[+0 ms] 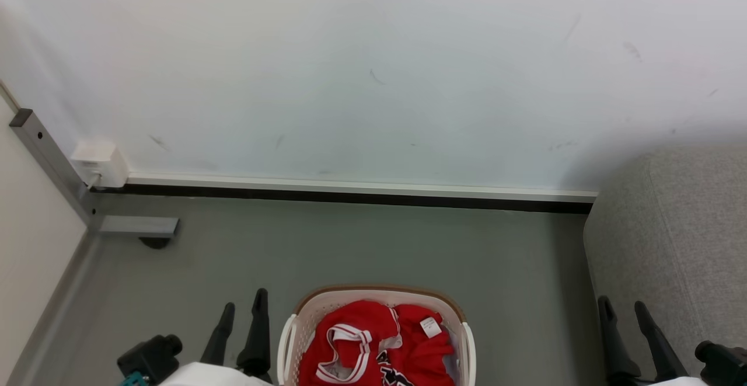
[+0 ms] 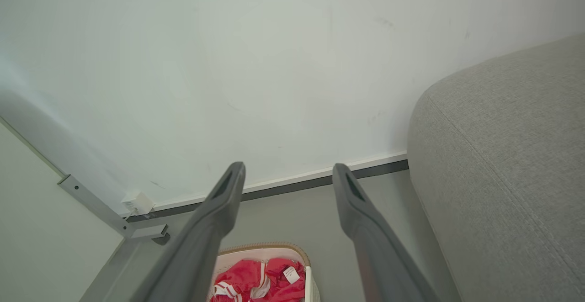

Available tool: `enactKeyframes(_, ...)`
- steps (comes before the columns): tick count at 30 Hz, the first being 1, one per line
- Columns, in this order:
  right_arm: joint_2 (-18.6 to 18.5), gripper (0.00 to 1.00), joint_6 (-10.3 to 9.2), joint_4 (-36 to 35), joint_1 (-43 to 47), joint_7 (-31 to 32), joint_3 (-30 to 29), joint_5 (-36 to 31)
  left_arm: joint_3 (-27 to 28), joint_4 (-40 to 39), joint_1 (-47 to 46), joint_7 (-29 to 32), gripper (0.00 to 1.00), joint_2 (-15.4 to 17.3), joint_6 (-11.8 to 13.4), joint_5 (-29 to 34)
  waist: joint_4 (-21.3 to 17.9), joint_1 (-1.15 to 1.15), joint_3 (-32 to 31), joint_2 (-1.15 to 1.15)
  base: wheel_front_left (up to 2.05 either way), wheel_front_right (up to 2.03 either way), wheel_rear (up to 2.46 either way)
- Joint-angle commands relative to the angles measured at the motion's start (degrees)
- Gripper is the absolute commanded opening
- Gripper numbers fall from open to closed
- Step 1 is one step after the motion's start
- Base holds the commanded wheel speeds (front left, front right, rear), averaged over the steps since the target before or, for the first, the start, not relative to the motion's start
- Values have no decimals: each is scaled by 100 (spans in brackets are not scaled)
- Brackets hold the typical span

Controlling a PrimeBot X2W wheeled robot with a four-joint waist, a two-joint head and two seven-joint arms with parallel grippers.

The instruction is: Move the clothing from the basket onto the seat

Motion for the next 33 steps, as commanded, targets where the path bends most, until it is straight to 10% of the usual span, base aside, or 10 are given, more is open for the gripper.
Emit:
enactKeyframes(1,-56,100,-6,-30,-29,-75,21,-241,-28,-83,-3,-68,100,47,28,282,8,0,5,0,0,0,0)
enactKeyframes(33,35,100,-9,44,124,-505,-275,-1702,-183,-44,124,-501,100,59,206,2124,116,0,-3,0,0,0,0)
